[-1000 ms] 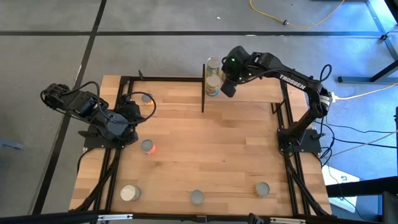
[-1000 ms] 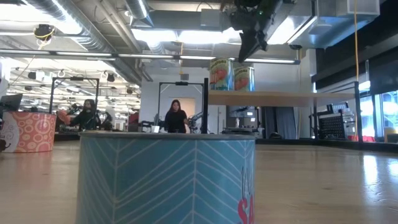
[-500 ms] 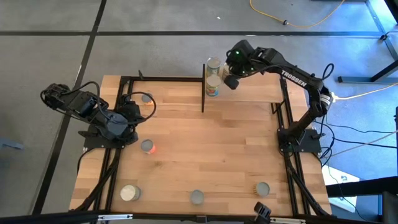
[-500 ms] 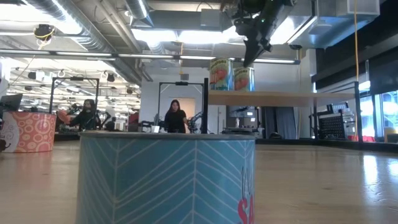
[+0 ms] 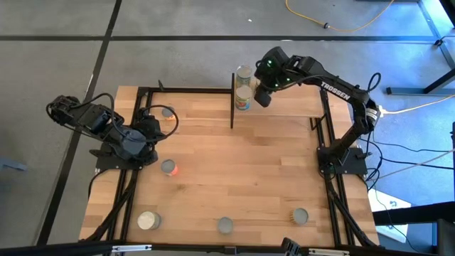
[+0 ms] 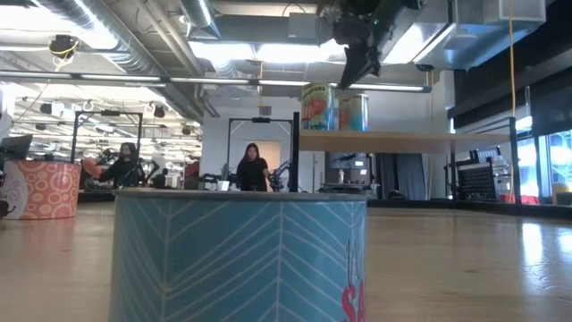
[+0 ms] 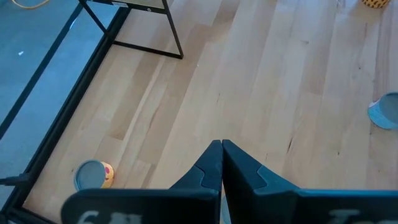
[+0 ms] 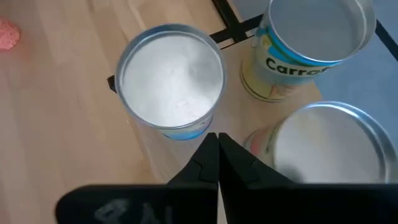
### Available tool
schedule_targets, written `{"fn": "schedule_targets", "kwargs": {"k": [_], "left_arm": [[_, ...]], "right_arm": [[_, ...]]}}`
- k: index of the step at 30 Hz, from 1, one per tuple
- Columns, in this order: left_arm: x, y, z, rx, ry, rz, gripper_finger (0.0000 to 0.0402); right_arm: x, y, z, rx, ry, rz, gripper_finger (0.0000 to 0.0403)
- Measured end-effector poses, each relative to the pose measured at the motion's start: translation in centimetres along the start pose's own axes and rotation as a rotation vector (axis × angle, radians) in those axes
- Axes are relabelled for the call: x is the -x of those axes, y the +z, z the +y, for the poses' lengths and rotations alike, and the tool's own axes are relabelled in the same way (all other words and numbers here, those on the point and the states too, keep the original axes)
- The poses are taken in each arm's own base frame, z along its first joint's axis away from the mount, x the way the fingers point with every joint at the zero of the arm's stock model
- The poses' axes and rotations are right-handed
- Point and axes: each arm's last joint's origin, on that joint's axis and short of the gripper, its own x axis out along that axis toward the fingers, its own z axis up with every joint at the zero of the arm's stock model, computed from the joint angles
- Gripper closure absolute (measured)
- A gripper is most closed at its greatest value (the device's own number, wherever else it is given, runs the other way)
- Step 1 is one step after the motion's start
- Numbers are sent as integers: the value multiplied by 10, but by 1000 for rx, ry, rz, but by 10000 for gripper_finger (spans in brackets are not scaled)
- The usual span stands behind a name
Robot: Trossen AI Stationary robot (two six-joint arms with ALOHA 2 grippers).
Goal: Pick and place cans onto a shelf
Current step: Put the canned tomatoes on the shelf
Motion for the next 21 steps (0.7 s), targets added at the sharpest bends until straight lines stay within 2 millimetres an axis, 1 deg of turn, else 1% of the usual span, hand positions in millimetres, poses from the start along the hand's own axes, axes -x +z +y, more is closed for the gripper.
{"fn": "schedule_targets", "kwargs": {"k": [7,12,16,21], "left_arm": [[0,0,0,3,1,-1,401],[0,0,0,6,2,-1,401],[0,0,0,6,3,-2,401],[0,0,0,6,4,-3,401]], "right_arm": [[0,-1,1,5,0,9,403],[-3,-9,-2,-13,3,103,403],[-16,-9,-5,8,-9,138,403],[-37,-8,-8,24,-2,177,403]]}}
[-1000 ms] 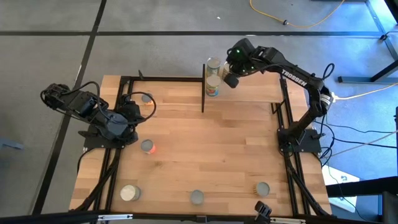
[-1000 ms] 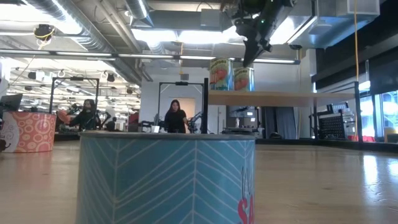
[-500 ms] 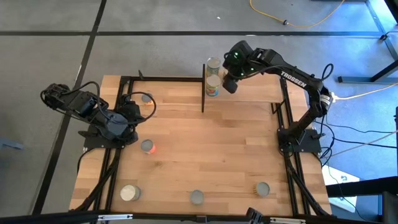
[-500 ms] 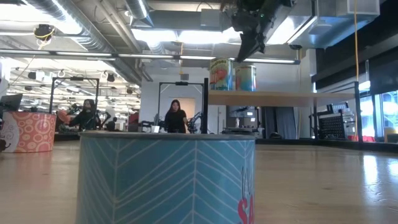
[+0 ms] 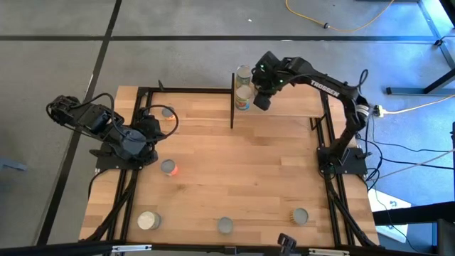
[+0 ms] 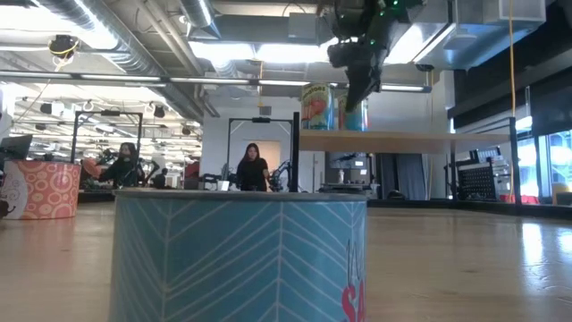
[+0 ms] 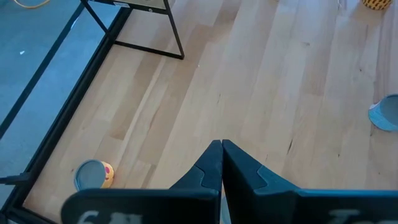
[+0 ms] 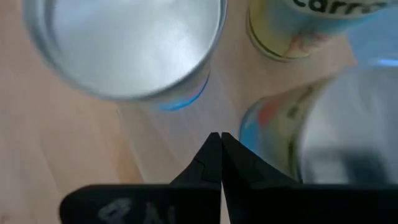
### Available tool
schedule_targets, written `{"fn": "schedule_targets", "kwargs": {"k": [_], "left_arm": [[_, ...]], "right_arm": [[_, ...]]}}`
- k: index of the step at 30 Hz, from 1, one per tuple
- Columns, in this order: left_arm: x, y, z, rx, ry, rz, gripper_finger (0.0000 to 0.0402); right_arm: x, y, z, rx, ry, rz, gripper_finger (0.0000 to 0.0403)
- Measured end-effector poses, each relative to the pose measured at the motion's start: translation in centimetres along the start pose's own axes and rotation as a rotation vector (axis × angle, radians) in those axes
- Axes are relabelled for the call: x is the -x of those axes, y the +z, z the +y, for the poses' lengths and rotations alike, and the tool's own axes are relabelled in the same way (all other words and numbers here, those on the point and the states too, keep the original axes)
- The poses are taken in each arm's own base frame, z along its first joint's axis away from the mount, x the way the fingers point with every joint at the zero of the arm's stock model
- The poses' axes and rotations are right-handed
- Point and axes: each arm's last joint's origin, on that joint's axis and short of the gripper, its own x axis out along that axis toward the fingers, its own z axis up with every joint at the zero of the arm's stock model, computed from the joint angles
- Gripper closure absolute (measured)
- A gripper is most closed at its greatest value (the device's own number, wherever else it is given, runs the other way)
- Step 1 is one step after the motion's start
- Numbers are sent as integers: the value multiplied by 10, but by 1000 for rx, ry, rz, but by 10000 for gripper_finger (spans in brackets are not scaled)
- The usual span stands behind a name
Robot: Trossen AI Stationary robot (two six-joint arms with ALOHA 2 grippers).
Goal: Pick and place cans onto a shelf
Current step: Put the canned tomatoes on the shelf, then put the canned peas on the shelf
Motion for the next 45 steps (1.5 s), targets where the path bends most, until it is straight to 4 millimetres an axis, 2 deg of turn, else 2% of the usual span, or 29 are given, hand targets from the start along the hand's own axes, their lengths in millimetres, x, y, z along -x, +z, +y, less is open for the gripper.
{"fn": "schedule_targets", "kwargs": {"k": [5,23,27,30,34,37,45], "left_arm": [[0,0,0,0,0,0,401],[0,0,0,1,0,0,401],[0,0,0,0,1,2,401],[0,0,0,0,1,2,401],[0,0,0,0,1,2,401],[0,0,0,-1,0,3,401],[0,-5,0,6,-62,96,401]], "right_arm": [[-10,4,-3,6,-31,-1,403],[-8,6,-8,55,-204,1,403],[-8,6,-8,54,-205,-5,403],[-9,7,-6,56,-128,-19,403],[-7,8,7,80,17,-50,403],[2,9,21,115,71,-81,403],[46,1,58,214,166,-198,403]]}}
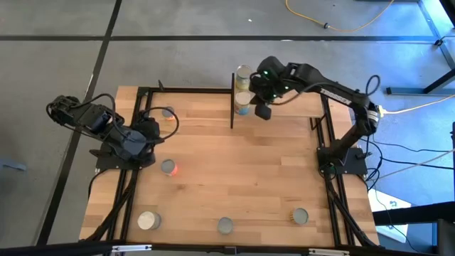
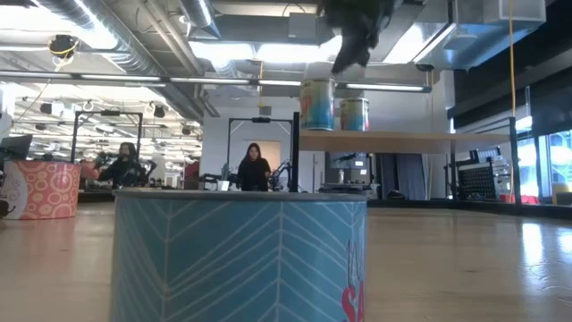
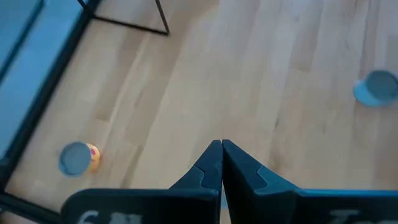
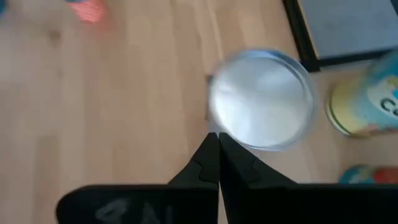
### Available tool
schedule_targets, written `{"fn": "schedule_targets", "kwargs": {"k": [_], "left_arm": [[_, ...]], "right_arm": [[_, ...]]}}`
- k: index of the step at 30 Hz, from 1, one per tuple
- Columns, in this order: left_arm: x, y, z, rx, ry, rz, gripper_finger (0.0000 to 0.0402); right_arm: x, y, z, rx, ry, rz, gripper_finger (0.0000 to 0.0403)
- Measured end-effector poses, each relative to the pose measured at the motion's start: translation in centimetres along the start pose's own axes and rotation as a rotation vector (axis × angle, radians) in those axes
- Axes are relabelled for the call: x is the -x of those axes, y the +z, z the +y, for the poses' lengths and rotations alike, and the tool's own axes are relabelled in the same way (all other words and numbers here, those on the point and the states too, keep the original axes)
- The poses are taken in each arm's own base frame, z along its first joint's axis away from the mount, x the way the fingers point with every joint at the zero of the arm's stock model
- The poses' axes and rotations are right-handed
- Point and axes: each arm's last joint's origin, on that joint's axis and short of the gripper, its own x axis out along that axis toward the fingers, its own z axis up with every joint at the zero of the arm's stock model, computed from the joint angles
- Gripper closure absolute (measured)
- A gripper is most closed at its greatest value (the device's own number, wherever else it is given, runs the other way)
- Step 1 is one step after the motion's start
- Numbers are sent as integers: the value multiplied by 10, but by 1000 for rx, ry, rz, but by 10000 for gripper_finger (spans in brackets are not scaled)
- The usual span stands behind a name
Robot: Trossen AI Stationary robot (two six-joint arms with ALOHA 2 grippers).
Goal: Pick and place cans onto a shelf
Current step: Put the canned peas on the shelf
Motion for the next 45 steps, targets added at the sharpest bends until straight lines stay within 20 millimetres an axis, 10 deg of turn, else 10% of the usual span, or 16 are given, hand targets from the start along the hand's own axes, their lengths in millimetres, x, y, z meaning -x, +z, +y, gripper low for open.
{"fn": "schedule_targets", "kwargs": {"k": [16,33,45], "left_arm": [[1,-4,-4,-1,-147,115,401],[-3,-8,-20,282,-335,402,348],[-7,-36,-79,-217,-382,471,341]], "right_arm": [[36,2,56,111,30,-86,402],[35,2,66,110,51,-86,402],[46,5,83,158,85,-124,402]]}}
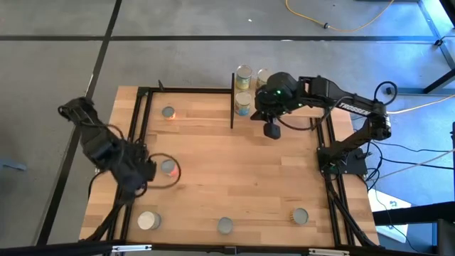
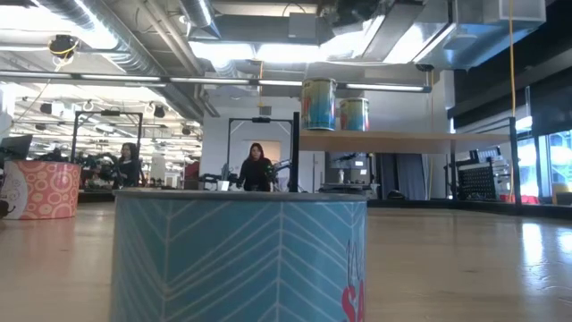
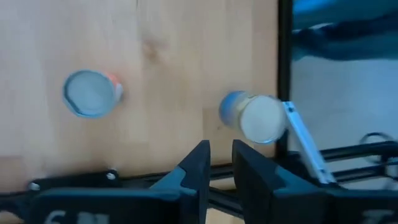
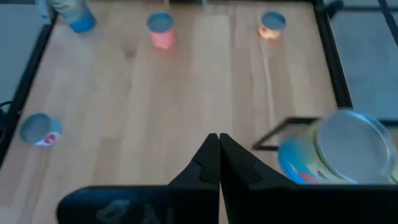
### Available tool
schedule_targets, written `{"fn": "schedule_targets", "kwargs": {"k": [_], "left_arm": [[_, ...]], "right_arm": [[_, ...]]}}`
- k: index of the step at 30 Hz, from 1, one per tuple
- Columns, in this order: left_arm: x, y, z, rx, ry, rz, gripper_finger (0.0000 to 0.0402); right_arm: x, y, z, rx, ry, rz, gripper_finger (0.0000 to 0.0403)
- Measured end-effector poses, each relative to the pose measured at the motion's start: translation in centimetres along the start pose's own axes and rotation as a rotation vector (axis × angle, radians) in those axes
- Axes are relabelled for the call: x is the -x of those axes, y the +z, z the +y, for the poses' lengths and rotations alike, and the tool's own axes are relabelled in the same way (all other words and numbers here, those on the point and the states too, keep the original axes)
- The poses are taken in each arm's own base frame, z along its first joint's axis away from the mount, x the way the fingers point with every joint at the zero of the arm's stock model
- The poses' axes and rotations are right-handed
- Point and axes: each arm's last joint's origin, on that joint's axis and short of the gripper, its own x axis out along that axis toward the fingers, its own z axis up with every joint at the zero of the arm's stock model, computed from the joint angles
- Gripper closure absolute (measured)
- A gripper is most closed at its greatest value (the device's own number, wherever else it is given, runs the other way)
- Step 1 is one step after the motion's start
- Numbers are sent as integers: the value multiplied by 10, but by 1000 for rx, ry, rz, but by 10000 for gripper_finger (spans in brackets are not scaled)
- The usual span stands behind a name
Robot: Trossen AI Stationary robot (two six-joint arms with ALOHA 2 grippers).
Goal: Pick and place cans onto a shelf
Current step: Put the canned peas on the shelf
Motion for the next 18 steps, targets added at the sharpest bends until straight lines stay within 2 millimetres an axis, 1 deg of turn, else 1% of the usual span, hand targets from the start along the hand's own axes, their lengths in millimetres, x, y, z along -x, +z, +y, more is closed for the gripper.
{"fn": "schedule_targets", "kwargs": {"k": [4,8,11,14,18], "left_arm": [[-13,-4,-17,-74,76,-10,340],[-28,-6,-33,-63,122,-2,343],[-43,-7,-50,-49,122,1,341],[-56,-12,-66,-73,133,-23,343],[-75,-17,-80,-77,203,-31,346]], "right_arm": [[3,4,12,72,62,-23,402],[3,5,21,100,116,-29,402],[2,6,28,117,133,-32,402],[2,6,35,133,151,-34,402],[1,7,42,150,168,-34,402]]}}
